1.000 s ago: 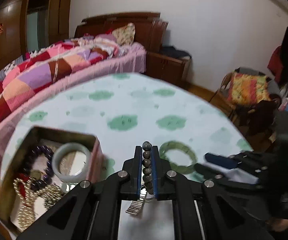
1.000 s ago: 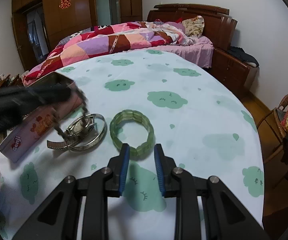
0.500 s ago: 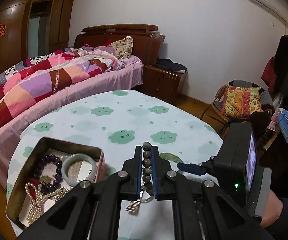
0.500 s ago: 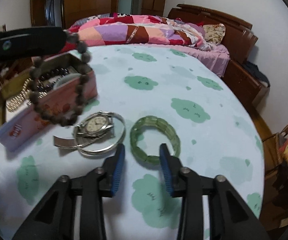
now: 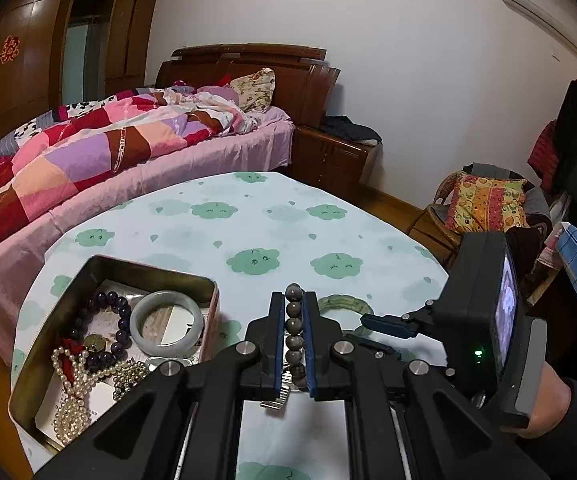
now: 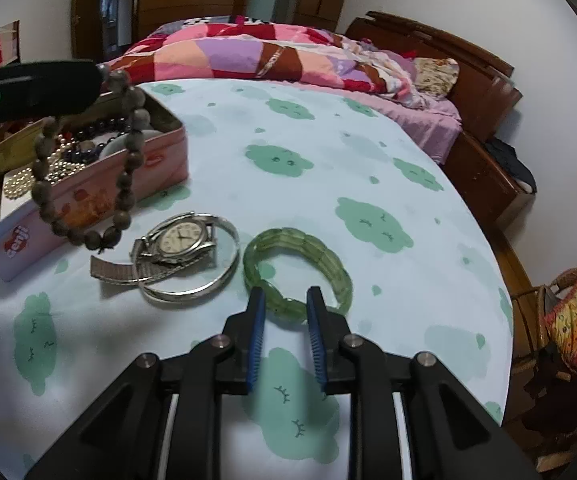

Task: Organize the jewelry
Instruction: 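Grasp the green jade bangle with the right tool while the left tool holds the bracelet, then carry the bead bracelet and green bangle with both tools over the tin, then open both tools to drop the bracelet and bangle into the tin, then move the right tool to the thin silver bangle and grasp it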

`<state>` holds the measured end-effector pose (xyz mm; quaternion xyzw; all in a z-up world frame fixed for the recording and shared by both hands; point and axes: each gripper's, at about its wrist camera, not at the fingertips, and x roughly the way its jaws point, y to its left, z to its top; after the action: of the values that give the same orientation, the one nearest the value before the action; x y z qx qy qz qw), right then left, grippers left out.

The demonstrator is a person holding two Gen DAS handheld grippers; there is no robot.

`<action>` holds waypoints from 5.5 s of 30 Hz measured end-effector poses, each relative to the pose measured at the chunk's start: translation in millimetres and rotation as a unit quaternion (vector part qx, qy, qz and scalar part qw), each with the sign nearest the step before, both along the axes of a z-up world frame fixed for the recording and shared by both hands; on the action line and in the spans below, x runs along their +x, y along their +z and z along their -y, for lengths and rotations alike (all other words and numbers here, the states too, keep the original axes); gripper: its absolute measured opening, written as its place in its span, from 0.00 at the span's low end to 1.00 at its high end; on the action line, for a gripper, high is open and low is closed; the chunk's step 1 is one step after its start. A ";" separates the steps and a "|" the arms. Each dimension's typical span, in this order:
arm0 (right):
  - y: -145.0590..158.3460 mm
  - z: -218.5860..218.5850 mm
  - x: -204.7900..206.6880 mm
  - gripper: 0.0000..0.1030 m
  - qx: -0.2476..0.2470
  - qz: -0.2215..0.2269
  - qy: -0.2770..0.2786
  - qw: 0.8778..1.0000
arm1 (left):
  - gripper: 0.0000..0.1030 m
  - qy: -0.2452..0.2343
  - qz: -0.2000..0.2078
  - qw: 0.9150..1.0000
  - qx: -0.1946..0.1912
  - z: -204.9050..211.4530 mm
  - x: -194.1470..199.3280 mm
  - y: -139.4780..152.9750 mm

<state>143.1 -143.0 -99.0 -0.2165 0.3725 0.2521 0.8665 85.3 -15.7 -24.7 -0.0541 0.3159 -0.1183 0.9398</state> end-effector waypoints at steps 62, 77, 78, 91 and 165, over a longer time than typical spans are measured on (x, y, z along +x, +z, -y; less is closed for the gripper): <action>82.5 -96.2 -65.4 0.08 0.122 0.063 0.142 0.980 | 0.07 0.142 0.015 0.989 -0.023 -129.1 -42.7 13.9; 73.9 -131.7 -75.5 0.08 0.125 0.044 0.175 0.976 | 0.07 0.151 -0.007 0.988 -0.035 -145.6 -46.2 -3.6; 73.3 -132.6 -75.5 0.08 0.125 0.043 0.176 0.975 | 0.07 0.151 -0.007 0.988 -0.035 -145.8 -46.3 -3.7; 64.0 -143.1 -80.1 0.08 0.119 0.023 0.186 0.975 | 0.07 0.149 -0.021 0.988 -0.036 -148.9 -43.1 -14.5; -7.4 -53.6 9.0 0.78 0.064 -0.088 -0.048 0.993 | 0.69 0.170 -0.042 0.984 0.017 -118.9 -25.1 -38.1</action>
<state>152.1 -89.4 -106.4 -0.1196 0.4406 0.2520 0.8533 60.2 103.2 -62.8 -0.0961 0.3437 0.0506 0.9328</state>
